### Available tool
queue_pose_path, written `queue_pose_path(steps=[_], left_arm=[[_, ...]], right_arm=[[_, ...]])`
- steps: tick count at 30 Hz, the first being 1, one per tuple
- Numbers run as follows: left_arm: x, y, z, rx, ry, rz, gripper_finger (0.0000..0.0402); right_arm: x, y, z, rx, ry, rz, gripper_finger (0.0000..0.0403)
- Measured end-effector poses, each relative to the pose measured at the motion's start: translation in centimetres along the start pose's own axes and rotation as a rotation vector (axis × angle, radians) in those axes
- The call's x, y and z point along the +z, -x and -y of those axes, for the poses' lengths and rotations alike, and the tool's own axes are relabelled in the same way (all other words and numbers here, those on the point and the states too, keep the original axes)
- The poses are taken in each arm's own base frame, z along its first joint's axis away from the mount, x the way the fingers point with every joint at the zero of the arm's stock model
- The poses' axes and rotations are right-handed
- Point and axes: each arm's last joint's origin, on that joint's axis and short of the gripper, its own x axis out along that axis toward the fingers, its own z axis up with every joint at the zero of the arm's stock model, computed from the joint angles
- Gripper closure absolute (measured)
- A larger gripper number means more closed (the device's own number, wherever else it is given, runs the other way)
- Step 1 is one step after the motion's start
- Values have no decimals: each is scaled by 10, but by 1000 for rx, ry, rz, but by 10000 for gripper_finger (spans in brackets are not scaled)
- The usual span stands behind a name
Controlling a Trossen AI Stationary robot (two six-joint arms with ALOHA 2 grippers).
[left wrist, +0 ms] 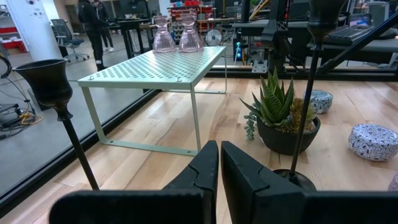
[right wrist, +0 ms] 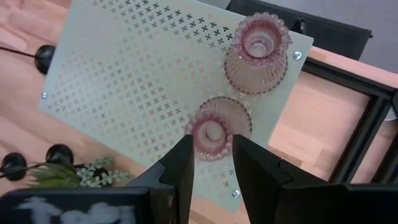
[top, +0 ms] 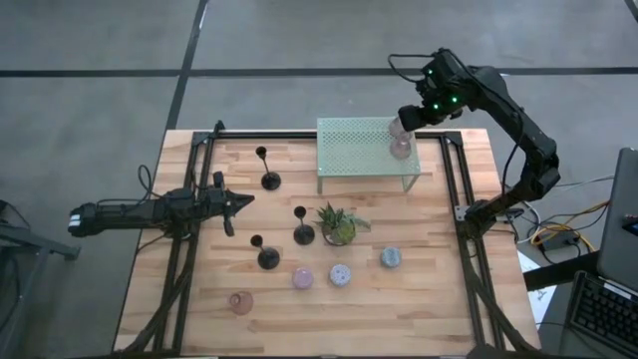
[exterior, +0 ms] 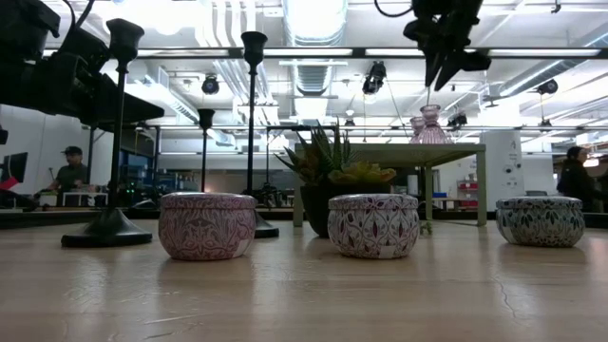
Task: Pick & Place candle stick holders
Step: Put the bottom right black candle holder on the shelf
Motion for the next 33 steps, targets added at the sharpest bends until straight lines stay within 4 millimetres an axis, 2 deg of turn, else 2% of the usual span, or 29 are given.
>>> queue_pose_path(steps=[14, 22, 33], left_arm=[[0, 0, 0, 0, 0, 1, 378], [0, 0, 0, 0, 0, 1, 378], [0, 0, 0, 0, 0, 1, 378]], right_arm=[[-22, 20, -29, 73, 127, 28, 307], [-37, 22, -51, 121, 223, 6, 298], [-58, 23, -84, 204, 366, 2, 315]])
